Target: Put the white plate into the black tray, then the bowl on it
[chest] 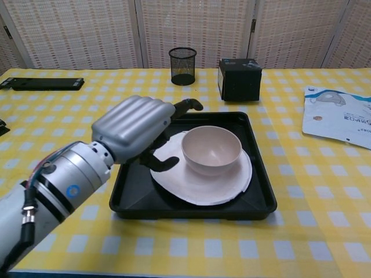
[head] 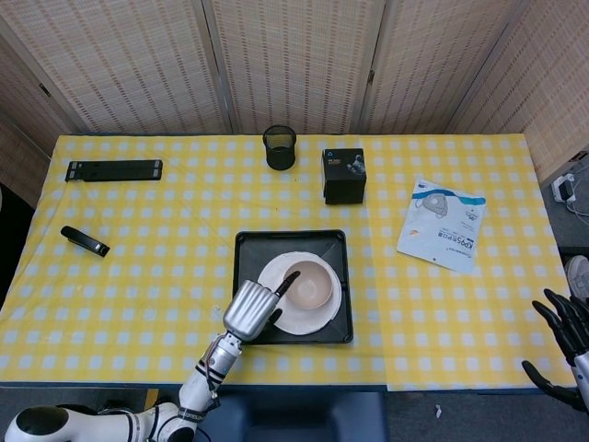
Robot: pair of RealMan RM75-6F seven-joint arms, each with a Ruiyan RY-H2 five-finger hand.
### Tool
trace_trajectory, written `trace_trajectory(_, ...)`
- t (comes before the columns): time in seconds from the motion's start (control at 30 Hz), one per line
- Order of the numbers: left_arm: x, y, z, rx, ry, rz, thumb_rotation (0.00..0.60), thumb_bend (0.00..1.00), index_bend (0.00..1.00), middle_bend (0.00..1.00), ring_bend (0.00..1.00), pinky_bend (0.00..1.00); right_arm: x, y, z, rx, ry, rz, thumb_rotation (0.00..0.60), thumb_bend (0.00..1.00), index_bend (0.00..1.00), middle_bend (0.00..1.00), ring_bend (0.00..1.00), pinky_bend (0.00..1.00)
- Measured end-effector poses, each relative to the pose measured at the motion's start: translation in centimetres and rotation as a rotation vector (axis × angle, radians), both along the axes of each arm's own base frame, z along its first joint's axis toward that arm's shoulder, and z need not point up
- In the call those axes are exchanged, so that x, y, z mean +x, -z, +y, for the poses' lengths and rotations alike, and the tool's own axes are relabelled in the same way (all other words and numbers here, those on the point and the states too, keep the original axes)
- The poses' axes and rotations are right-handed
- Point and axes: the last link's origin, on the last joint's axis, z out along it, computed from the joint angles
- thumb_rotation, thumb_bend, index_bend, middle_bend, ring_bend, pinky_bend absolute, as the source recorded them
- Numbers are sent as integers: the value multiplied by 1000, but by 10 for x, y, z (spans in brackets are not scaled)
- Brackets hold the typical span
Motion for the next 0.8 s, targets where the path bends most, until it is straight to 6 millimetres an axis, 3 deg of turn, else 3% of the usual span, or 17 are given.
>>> trace_trajectory(0.13, -33, -37, -1, 100, -51, -13, 600, 342, 178, 1000, 962, 1000, 3, 1, -5, -1, -12, -2, 600, 313, 0, 0, 0, 0)
trace_trajectory(0.2, -56, -60, -3, 167, -95, -18, 600, 341, 176, 950, 841, 995, 3, 3, -8, 3, -10, 3, 600, 313, 0, 0, 0, 0)
trace_trajectory(0.23, -67, -70, -5, 201, -116, -13, 600, 341, 159, 849, 738, 940, 3, 5, -11, 10, -8, 7, 600, 312, 0, 0, 0, 0)
trace_trajectory(0.3, -88, -90, -8, 266, -158, 13, 600, 338, 95, 511, 444, 642, 3, 9, -16, 24, -2, 15, 600, 312, 0, 0, 0, 0)
trace_trajectory(0.33, -99, -102, -11, 294, -185, 34, 600, 336, 77, 393, 330, 506, 3, 12, -20, 37, 2, 22, 600, 312, 0, 0, 0, 0)
trace_trajectory(0.4, -113, -119, -17, 305, -228, 57, 600, 331, 70, 201, 140, 260, 4, 18, -25, 60, 8, 35, 600, 313, 0, 0, 0, 0)
trace_trajectory(0.43, -121, -130, -22, 301, -260, 68, 600, 330, 74, 160, 95, 184, 4, 23, -30, 76, 9, 46, 600, 313, 0, 0, 0, 0)
trace_trajectory(0.57, -151, -172, -47, 336, -382, 107, 600, 323, 95, 100, 13, 16, 9, 39, -45, 103, 7, 83, 600, 312, 0, 0, 0, 0)
trace_trajectory(0.7, -176, -199, -82, 371, -493, 108, 600, 318, 88, 41, 0, 0, 13, 53, -59, 98, 10, 118, 600, 312, 0, 0, 0, 0)
trace_trajectory(0.8, -188, -206, -98, 346, -541, 87, 600, 317, 87, 25, 0, 0, 15, 60, -67, 63, 26, 149, 600, 312, 0, 0, 0, 0)
